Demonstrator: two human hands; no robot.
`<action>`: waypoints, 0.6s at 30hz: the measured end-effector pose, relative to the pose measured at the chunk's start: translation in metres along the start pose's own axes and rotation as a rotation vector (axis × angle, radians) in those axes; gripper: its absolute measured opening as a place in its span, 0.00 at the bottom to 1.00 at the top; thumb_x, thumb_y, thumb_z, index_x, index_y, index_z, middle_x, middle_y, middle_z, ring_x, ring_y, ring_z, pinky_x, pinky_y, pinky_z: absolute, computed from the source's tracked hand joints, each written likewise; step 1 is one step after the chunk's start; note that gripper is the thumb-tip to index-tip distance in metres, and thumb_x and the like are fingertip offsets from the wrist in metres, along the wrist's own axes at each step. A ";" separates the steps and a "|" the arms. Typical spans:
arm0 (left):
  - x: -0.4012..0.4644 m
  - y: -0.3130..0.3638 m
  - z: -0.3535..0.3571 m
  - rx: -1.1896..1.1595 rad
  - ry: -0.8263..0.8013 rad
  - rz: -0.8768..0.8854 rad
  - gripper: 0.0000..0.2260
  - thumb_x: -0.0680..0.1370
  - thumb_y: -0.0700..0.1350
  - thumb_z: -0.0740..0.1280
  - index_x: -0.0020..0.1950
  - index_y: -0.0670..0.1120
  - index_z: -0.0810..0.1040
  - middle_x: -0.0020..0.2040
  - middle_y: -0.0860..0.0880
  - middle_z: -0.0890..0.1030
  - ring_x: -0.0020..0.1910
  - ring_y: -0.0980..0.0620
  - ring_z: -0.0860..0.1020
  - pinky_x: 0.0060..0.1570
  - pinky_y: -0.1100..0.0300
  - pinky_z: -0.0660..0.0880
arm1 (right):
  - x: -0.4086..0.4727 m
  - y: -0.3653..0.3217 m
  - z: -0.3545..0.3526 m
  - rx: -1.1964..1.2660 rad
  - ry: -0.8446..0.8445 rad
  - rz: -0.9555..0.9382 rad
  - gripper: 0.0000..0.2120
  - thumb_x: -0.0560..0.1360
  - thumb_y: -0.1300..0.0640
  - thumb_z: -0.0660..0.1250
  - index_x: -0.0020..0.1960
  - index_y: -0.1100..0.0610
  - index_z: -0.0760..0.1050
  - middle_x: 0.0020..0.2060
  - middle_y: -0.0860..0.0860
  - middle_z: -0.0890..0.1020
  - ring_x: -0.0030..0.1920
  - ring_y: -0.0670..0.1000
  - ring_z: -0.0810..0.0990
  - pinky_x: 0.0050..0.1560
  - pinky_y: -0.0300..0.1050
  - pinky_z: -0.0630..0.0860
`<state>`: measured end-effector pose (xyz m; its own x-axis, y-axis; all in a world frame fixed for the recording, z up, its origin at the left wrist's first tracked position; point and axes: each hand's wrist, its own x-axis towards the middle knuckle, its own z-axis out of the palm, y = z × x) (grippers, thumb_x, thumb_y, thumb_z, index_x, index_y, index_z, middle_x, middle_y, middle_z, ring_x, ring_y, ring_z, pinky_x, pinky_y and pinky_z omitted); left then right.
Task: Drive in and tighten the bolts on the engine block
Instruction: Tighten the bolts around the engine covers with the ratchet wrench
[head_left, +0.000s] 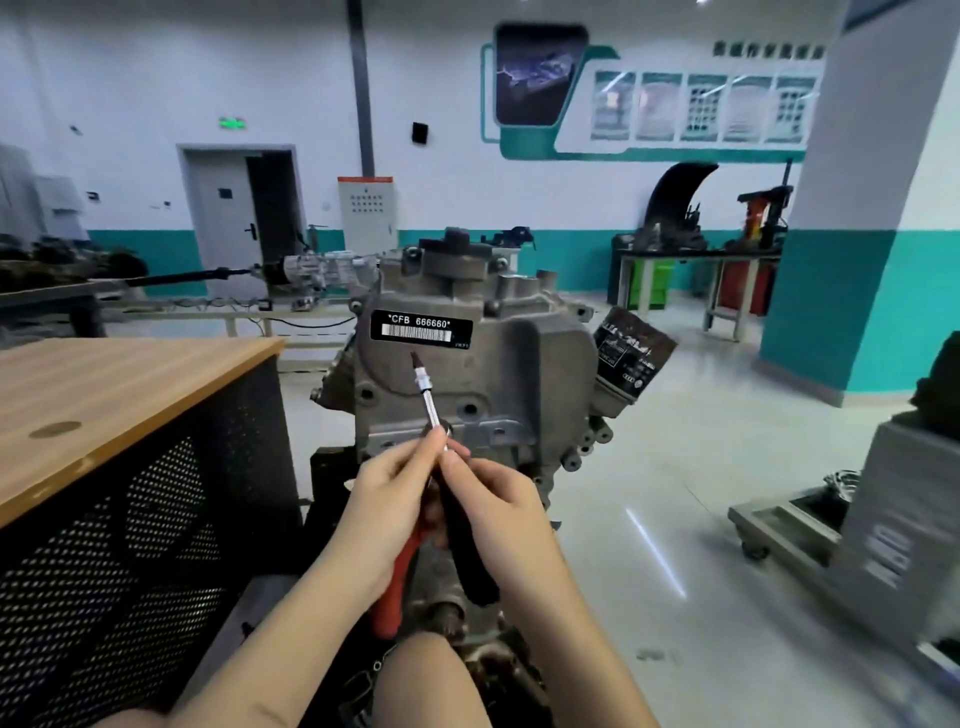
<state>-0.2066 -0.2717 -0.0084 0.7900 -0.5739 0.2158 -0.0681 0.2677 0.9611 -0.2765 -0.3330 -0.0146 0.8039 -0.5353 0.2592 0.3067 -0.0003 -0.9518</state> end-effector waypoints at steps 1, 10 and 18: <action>0.000 -0.001 0.000 0.000 0.017 -0.001 0.15 0.77 0.48 0.62 0.34 0.46 0.82 0.23 0.50 0.71 0.19 0.57 0.69 0.19 0.67 0.66 | 0.000 0.001 -0.001 0.075 0.009 0.048 0.10 0.77 0.55 0.63 0.43 0.61 0.76 0.26 0.50 0.78 0.27 0.47 0.76 0.28 0.37 0.73; -0.003 -0.008 -0.006 -0.082 0.051 0.039 0.10 0.69 0.51 0.67 0.34 0.45 0.80 0.30 0.47 0.81 0.29 0.53 0.80 0.26 0.65 0.75 | 0.002 0.010 0.005 0.172 0.142 0.015 0.12 0.72 0.65 0.68 0.52 0.57 0.67 0.30 0.50 0.81 0.32 0.49 0.79 0.36 0.46 0.78; 0.001 -0.021 -0.010 -0.013 0.129 0.087 0.18 0.60 0.64 0.65 0.31 0.50 0.80 0.34 0.48 0.81 0.39 0.48 0.80 0.46 0.50 0.76 | 0.001 0.014 0.001 0.305 0.058 0.155 0.07 0.74 0.60 0.67 0.51 0.55 0.74 0.37 0.53 0.84 0.36 0.48 0.82 0.35 0.39 0.78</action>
<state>-0.1984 -0.2707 -0.0304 0.8534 -0.4440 0.2730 -0.1323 0.3221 0.9374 -0.2706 -0.3332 -0.0278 0.8251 -0.5566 0.0969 0.3285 0.3330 -0.8839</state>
